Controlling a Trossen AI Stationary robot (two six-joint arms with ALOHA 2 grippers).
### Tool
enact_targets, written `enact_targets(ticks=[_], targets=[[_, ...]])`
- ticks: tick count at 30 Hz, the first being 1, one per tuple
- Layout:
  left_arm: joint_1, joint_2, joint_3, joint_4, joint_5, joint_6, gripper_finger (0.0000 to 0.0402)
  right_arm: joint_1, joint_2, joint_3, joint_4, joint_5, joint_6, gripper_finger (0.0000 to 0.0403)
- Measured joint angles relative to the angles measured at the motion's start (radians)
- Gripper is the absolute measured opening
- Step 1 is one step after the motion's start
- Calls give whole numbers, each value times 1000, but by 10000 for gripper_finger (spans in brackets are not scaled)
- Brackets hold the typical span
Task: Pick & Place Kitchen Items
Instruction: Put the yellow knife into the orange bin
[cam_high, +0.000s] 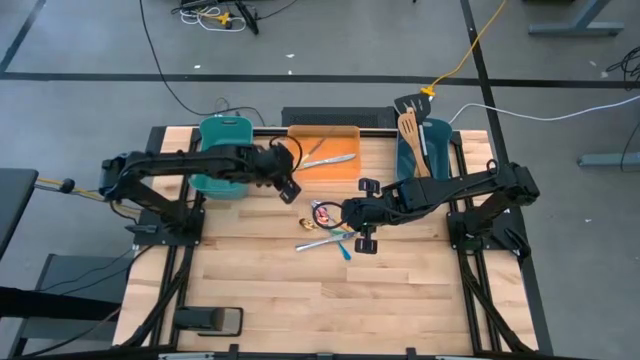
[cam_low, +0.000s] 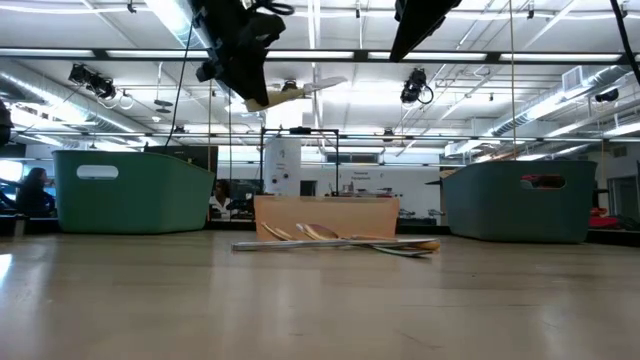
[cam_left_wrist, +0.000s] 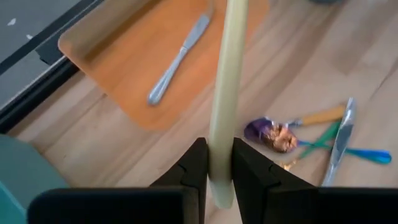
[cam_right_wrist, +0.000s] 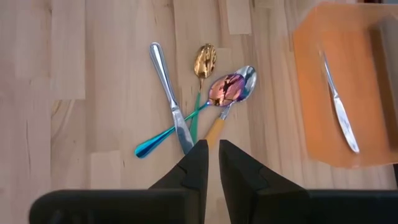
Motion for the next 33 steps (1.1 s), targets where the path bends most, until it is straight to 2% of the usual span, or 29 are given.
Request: enact_targets(ticks=[9, 17, 25, 28, 33], targets=[[116, 33, 0, 143, 90, 129, 56, 0, 0, 0, 25, 0, -41, 48], [214, 157, 0, 177, 102, 229, 56, 0, 0, 0, 24, 0, -60, 48], [276, 265, 0, 279, 147, 294, 56, 0, 0, 0, 24, 0, -89, 48], [312, 293, 0, 303, 196, 292, 56, 0, 0, 0, 23, 1, -115, 48], [349, 328, 0, 310, 226, 298, 56, 0, 0, 0, 13, 72, -124, 48]])
